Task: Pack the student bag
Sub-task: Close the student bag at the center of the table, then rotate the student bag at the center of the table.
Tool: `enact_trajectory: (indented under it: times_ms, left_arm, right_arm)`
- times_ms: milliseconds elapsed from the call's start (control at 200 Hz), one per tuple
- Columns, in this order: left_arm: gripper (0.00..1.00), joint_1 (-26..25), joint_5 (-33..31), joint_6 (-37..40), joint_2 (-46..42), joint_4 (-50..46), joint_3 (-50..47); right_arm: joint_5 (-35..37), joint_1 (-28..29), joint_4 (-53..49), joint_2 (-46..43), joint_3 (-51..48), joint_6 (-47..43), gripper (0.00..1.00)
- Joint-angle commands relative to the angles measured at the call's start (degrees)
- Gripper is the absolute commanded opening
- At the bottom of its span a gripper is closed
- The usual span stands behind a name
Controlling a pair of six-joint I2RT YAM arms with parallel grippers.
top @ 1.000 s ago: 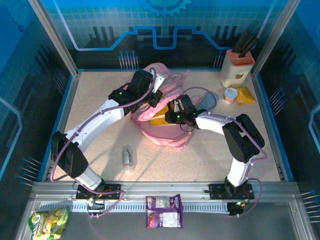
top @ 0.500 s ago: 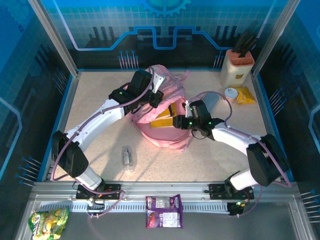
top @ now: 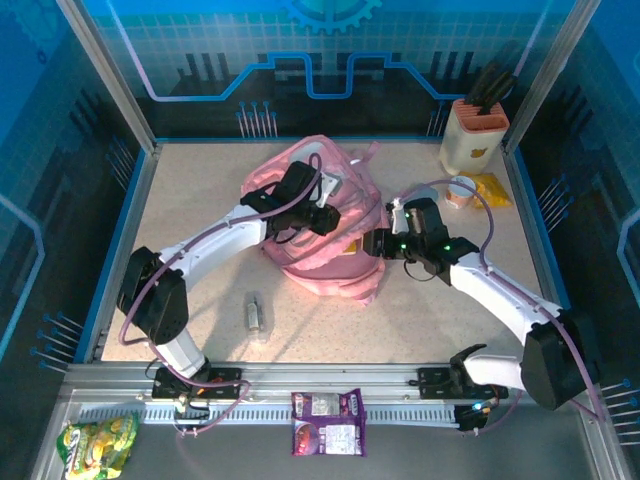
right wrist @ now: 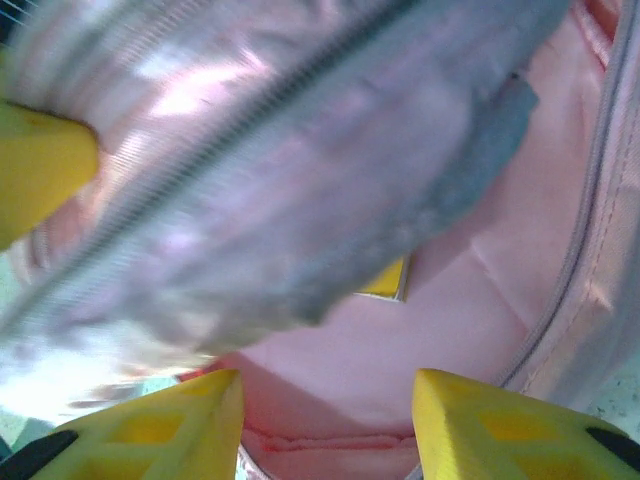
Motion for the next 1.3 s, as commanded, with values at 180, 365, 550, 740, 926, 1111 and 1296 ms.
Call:
enact_trajectory:
  times_ms: [180, 365, 550, 740, 926, 1111, 1296]
  left_arm:
    - [0.62, 2.1, -1.3, -13.3, -17.5, 11.3, -16.9]
    - [0.67, 10.3, -3.0, -25.2, -23.7, 12.3, -27.6]
    - [0.69, 18.2, 0.9, -34.7, -22.9, 17.6, -34.7]
    - [0.70, 21.6, 2.8, -41.0, -18.2, 25.4, -38.0]
    - [0.72, 22.3, 4.9, -44.4, -12.6, 29.9, -37.4]
    - [0.68, 22.2, 4.8, -46.8, -8.8, 30.9, -37.0]
    - [0.67, 22.6, -0.8, -46.1, -9.1, 25.5, -36.7]
  right_arm:
    - [-4.1, 2.1, -3.4, 0.3, 2.6, -0.5, 0.50]
    - [-4.3, 6.7, -1.2, 4.2, 2.9, 1.6, 0.52]
    - [-2.9, 11.5, 0.6, 8.7, 3.6, 4.0, 0.55]
    - [-1.3, 13.7, 1.6, 11.9, 3.7, 5.7, 0.57]
    - [-1.1, 13.8, 2.3, 12.9, 3.4, 6.9, 0.58]
    - [-0.4, 13.8, 1.4, 13.1, 3.5, 7.0, 0.58]
    - [0.6, 13.8, -1.1, 11.3, 3.2, 6.1, 0.58]
